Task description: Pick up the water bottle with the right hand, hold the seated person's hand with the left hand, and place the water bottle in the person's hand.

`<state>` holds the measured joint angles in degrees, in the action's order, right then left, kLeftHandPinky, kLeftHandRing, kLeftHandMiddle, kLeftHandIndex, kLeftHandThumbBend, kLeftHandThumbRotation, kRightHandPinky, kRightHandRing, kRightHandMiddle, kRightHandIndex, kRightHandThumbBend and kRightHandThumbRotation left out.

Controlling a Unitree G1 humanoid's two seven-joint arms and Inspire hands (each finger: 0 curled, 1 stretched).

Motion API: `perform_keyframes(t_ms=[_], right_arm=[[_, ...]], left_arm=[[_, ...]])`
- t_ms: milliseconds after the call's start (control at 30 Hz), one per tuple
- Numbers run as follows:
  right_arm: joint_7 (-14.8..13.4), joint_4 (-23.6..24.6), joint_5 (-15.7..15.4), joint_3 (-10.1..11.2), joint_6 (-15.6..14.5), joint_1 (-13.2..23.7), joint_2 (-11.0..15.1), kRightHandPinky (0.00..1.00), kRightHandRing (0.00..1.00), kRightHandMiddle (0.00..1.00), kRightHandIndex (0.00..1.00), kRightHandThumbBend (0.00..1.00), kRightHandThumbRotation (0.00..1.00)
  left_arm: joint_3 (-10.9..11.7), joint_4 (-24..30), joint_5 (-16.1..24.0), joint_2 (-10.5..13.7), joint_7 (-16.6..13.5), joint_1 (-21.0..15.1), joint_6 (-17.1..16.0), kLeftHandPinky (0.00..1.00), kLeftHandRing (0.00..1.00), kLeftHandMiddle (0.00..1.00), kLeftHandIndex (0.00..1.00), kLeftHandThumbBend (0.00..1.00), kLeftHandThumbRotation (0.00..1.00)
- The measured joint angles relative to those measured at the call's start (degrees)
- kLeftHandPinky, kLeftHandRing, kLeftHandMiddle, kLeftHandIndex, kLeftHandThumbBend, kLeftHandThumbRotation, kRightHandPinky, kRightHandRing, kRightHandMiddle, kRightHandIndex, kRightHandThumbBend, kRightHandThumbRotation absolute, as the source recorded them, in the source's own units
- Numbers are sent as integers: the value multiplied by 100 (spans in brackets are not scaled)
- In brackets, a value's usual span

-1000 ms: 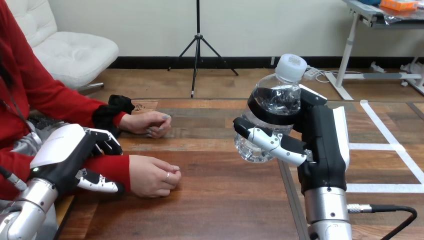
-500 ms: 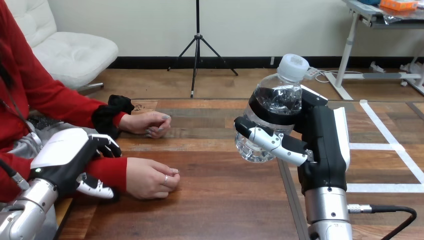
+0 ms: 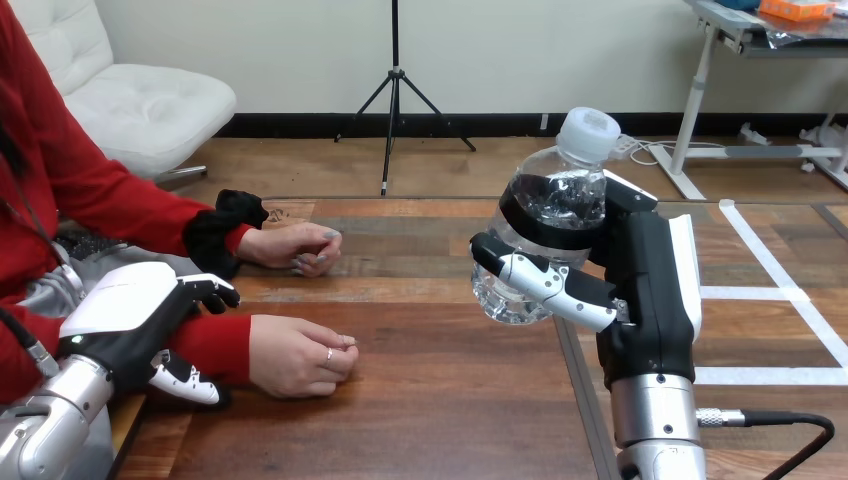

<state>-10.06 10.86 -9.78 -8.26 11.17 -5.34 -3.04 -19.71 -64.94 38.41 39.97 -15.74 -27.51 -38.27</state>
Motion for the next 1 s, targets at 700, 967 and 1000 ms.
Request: perform_keyframes(t_ms=[700, 967, 1000], right_arm=[[16, 1, 62, 23, -3, 0, 1, 27, 34, 46, 46, 79, 0], [26, 1, 63, 24, -4, 0, 2, 27, 34, 46, 46, 79, 0], [29, 1, 63, 23, -4, 0, 2, 27, 34, 46, 46, 79, 0]], left_arm=[[-45, -9, 51, -49, 150, -91, 120, 67, 70, 73, 72, 97, 0], [-151, -66, 71, -56, 128, -172, 174, 66, 67, 69, 69, 95, 0], [-167, -73, 75, -57, 121, -182, 181, 65, 66, 68, 68, 95, 0]])
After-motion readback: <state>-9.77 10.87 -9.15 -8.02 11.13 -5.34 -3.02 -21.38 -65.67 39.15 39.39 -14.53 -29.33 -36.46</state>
